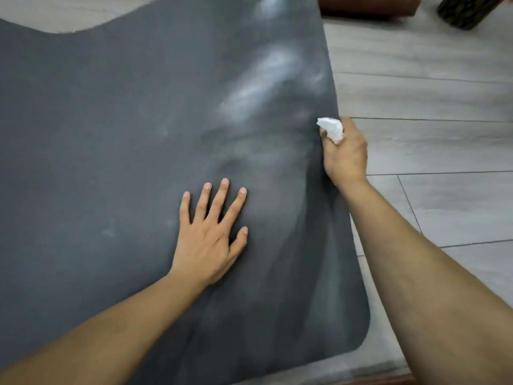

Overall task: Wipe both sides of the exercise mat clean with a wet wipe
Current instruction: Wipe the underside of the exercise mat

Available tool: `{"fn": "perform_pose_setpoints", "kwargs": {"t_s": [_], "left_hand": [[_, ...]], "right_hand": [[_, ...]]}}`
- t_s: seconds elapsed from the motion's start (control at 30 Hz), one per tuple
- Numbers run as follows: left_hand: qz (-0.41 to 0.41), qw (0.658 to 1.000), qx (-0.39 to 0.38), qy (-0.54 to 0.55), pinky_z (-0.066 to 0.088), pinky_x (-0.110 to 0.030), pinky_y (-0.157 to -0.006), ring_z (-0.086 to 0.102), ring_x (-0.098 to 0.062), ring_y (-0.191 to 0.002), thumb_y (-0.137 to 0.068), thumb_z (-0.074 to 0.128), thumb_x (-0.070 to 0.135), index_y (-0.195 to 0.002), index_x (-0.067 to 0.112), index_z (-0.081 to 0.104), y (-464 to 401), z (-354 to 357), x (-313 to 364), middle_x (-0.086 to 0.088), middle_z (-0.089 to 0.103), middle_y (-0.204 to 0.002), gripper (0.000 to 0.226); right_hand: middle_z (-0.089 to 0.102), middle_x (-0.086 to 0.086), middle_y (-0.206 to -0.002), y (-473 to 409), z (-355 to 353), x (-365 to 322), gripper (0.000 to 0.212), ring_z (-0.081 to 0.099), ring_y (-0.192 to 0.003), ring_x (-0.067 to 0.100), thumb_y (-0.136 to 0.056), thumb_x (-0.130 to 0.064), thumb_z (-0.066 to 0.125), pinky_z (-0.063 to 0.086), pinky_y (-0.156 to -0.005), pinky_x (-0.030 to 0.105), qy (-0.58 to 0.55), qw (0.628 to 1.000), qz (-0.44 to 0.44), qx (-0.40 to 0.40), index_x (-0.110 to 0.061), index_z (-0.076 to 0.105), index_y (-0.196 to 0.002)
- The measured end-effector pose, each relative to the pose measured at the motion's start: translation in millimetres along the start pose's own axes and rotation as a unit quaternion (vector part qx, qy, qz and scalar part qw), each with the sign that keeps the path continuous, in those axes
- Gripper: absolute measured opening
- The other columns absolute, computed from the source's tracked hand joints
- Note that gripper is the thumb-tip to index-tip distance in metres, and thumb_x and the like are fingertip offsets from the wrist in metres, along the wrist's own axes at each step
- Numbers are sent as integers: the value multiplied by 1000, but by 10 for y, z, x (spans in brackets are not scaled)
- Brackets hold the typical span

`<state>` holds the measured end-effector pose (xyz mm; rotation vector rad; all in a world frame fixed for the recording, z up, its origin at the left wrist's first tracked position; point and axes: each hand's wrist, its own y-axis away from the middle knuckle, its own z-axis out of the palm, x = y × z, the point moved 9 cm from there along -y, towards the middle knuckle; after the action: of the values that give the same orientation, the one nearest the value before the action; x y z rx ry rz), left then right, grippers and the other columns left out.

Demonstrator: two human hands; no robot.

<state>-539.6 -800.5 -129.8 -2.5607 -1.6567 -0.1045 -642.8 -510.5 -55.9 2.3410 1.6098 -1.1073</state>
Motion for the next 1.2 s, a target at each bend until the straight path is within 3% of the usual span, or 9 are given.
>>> {"fn": "perform_pose_setpoints", "kwargs": {"t_s": [0.07,0.17,0.33,0.4,0.63,0.8,1.0,1.13,1.2], "left_hand": [[0,998,-55,-7,18,-65,-121,26,-36,-155,-99,28,58,-163,31,26,-40,258,21,-7,26,-169,69],[-1,998,-60,-10,15,-64,-123,24,-34,-156,-99,29,59,-163,32,26,-54,389,9,-5,26,-169,69],[8,999,-45,-4,23,-62,-119,33,-36,-151,-97,33,59,-159,30,36,-90,317,-12,-8,35,-165,68],[17,999,-35,4,28,-58,-116,40,-36,-145,-96,36,57,-154,28,45,-135,274,-79,-10,41,-161,66],[-9,999,-31,10,23,-50,-123,33,-34,-150,-97,35,51,-156,26,42,-132,272,-255,-14,36,-163,64],[-18,999,-34,16,24,-51,-123,34,-34,-150,-96,36,50,-155,26,44,-145,255,-256,-14,37,-162,65],[-22,999,-31,16,23,-51,-123,35,-35,-149,-94,38,49,-155,25,46,-167,240,-245,-14,38,-162,65],[-21,999,-15,26,25,-51,-121,38,-35,-147,-92,41,46,-152,24,49,-180,218,-245,-15,40,-161,65],[-21,999,-15,27,25,-51,-122,38,-36,-147,-92,41,46,-152,24,49,-172,216,-246,-14,40,-161,64]], "right_hand": [[66,13,-102,111,304,309,28,60,-94,37,-92,-36,58,45,-73,38,67,992,70,-81,-12,60,-106],[60,16,-104,152,254,368,29,60,-93,40,-91,-34,60,44,-72,42,169,983,64,-45,-11,55,-108],[55,5,-105,246,135,522,60,51,-88,29,-79,-61,58,42,-79,41,98,975,188,-70,-15,37,-111],[51,6,-110,303,185,546,50,46,-89,30,-84,-56,47,38,-81,41,83,967,218,-106,-16,35,-112],[59,4,-99,446,248,137,16,50,-93,28,-82,-19,58,38,-82,38,164,982,-87,33,-16,59,-98],[66,7,-91,688,555,117,21,55,-83,31,-82,1,61,48,-77,37,158,976,-148,-25,-11,68,-99],[66,6,-88,674,741,-89,28,55,-82,31,-81,3,56,49,-72,34,91,995,-49,6,-15,71,-96],[67,6,-108,1098,1282,-929,33,56,-99,28,-87,-8,45,47,-94,36,44,951,-273,-139,-8,69,-109],[67,3,-110,983,1128,-772,30,57,-97,25,-90,-9,48,48,-90,34,88,932,-322,-141,-10,69,-112]]}}
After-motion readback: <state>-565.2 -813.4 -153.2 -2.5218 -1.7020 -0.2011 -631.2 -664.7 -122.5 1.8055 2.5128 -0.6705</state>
